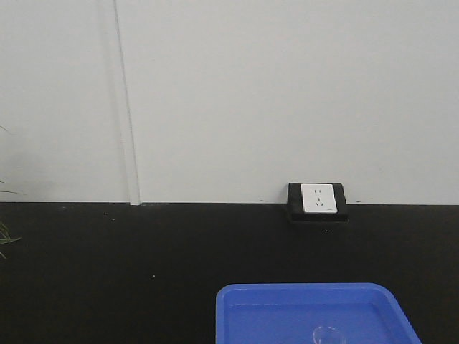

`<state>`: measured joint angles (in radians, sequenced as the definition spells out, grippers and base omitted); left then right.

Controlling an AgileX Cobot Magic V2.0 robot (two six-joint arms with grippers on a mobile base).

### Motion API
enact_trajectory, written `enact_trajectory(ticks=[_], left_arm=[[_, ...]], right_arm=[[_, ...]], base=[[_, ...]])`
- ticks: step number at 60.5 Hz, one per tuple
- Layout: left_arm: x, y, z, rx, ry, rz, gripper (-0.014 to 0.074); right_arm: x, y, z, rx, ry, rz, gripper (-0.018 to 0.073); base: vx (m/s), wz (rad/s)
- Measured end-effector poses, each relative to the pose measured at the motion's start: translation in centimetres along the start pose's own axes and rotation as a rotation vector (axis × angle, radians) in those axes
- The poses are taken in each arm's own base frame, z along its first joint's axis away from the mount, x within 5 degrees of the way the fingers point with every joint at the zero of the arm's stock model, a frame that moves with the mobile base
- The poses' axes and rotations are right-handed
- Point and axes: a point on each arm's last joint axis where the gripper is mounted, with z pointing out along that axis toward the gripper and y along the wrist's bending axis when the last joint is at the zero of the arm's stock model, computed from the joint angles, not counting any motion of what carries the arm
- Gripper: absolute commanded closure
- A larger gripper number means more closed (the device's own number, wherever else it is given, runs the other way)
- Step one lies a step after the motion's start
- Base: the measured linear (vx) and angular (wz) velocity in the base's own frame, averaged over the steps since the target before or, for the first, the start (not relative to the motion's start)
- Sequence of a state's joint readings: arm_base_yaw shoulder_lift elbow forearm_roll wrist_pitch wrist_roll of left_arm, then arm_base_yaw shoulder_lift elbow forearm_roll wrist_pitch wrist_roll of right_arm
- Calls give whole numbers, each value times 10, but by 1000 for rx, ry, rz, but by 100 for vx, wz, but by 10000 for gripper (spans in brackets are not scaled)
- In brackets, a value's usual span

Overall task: Move beaker to silver tray on left bench
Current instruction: 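Move the right gripper toward the clear glass beaker in the blue tray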

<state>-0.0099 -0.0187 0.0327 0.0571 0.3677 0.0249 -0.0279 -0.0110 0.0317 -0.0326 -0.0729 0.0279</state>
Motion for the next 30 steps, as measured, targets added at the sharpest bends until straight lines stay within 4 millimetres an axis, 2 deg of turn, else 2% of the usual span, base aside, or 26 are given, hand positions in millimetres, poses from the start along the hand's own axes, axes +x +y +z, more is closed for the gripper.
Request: enact_trajectory(ticks=[11, 15, 19, 25, 30], left_arm=[[0, 0, 0, 0, 0, 0, 595], [0, 0, 0, 0, 0, 0, 595], [0, 0, 0, 0, 0, 0, 595], [0, 0, 0, 0, 0, 0, 595], [0, 0, 0, 0, 0, 0, 595]], right_arm=[[-8, 0, 0, -1, -61, 1, 546], [-18, 0, 0, -1, -85, 1, 546], [-37, 0, 2, -1, -96, 1, 546], [-51, 0, 12, 2, 6, 2, 544], [-51, -1, 22, 4, 127, 2, 544]], base=[[0, 0], [0, 0], [0, 0], [0, 0], [0, 0]])
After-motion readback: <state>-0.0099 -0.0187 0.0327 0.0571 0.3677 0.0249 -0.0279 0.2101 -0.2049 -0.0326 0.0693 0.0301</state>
